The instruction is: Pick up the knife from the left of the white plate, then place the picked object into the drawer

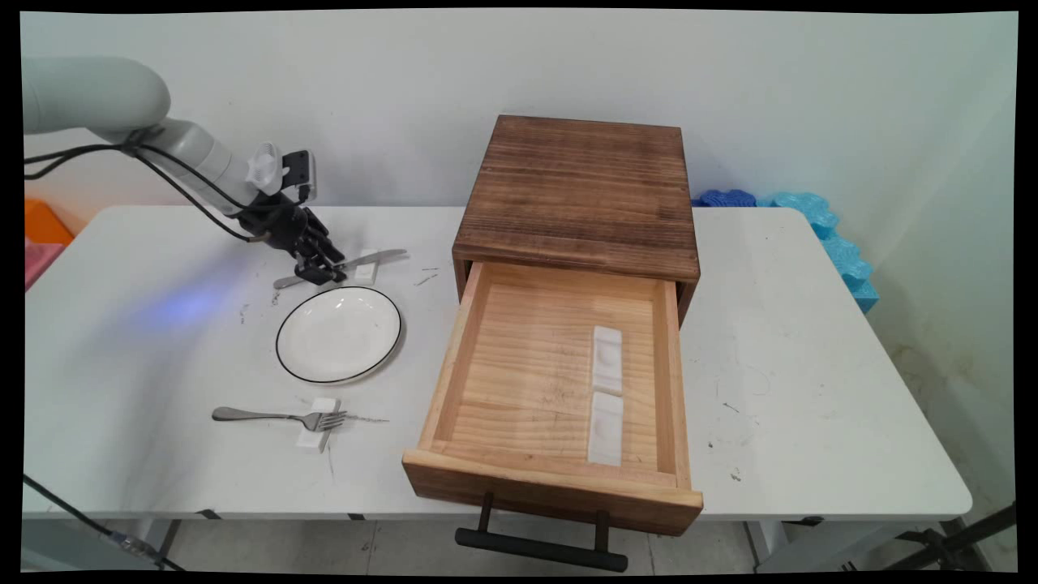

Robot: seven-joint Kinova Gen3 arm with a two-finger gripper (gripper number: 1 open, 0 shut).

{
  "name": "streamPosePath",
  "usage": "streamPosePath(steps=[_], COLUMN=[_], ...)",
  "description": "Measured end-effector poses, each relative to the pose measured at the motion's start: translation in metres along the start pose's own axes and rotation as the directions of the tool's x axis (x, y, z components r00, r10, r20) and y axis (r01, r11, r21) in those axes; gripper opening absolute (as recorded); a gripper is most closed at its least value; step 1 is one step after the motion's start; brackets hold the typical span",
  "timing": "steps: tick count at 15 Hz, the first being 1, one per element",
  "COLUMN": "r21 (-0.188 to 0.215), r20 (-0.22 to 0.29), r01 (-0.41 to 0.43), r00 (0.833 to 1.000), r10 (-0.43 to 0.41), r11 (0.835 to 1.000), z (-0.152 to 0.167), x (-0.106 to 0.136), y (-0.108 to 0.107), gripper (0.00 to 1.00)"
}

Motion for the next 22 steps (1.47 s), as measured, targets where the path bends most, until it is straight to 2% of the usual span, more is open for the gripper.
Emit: streamPosePath(steps=[6, 12, 22], r21=[-0.006, 0.006, 0.033], r20=[0.007, 0.009, 0.009], r01=[-0.006, -0.004, -0.017], r00=[1.0, 1.0, 1.0], r10=[0.006, 0.004, 0.017], r11=[1.0, 1.0, 0.999], z=[0.002, 0.0, -0.028], x=[-0.001, -0.002, -0.001], y=[0.003, 0.002, 0.01], gripper=[0.0, 0.0, 0.0])
